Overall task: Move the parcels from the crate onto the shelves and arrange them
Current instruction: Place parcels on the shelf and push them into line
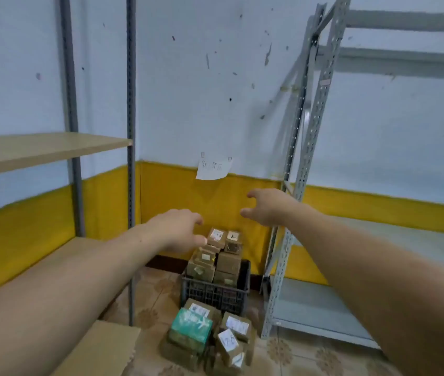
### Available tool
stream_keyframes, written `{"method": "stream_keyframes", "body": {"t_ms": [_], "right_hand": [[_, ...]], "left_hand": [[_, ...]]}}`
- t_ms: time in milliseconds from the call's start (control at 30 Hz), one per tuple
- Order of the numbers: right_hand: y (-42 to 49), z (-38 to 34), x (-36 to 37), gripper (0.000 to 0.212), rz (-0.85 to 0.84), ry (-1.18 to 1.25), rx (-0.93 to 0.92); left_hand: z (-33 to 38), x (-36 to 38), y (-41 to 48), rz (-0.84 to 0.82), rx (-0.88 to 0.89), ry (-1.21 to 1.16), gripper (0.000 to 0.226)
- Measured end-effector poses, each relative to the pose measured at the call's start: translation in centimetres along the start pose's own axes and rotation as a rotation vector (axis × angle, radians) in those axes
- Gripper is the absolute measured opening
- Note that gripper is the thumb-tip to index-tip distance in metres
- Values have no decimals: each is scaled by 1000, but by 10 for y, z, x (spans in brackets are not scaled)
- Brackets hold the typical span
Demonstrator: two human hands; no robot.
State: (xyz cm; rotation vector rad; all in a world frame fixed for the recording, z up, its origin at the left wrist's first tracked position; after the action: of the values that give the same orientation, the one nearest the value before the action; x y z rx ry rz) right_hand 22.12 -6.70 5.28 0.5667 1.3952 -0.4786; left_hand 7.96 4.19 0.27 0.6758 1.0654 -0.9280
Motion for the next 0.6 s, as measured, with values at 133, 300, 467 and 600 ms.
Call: {"method": "stream_keyframes", "body": {"t_ms": [133, 300, 467, 600], "right_hand": [[49, -12, 56, 66, -129, -22, 22], [101, -4, 111, 68, -232, -64, 50], [142, 32, 178, 65, -345, -130, 46], [177, 66, 223, 56, -372, -129, 19]], "left_hand": [[-36, 43, 47, -124, 0, -26, 57], [-68, 87, 117, -204, 7, -17, 58], [-87, 149, 172, -359, -25, -54, 58], [-93, 202, 210, -428, -52, -41, 57]]}}
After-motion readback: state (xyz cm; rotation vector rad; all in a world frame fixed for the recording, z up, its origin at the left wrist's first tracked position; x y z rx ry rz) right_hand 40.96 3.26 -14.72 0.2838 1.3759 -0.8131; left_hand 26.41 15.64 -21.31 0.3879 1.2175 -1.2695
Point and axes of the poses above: each hand's wrist, its own y-axis towards the middle knuckle, its own x-axis out of the palm, z = x × y, the point moved 9 cm from there along y, towards the middle knuckle, and after that the axes turned 11 degrees about -y, right-handed, at the moved point
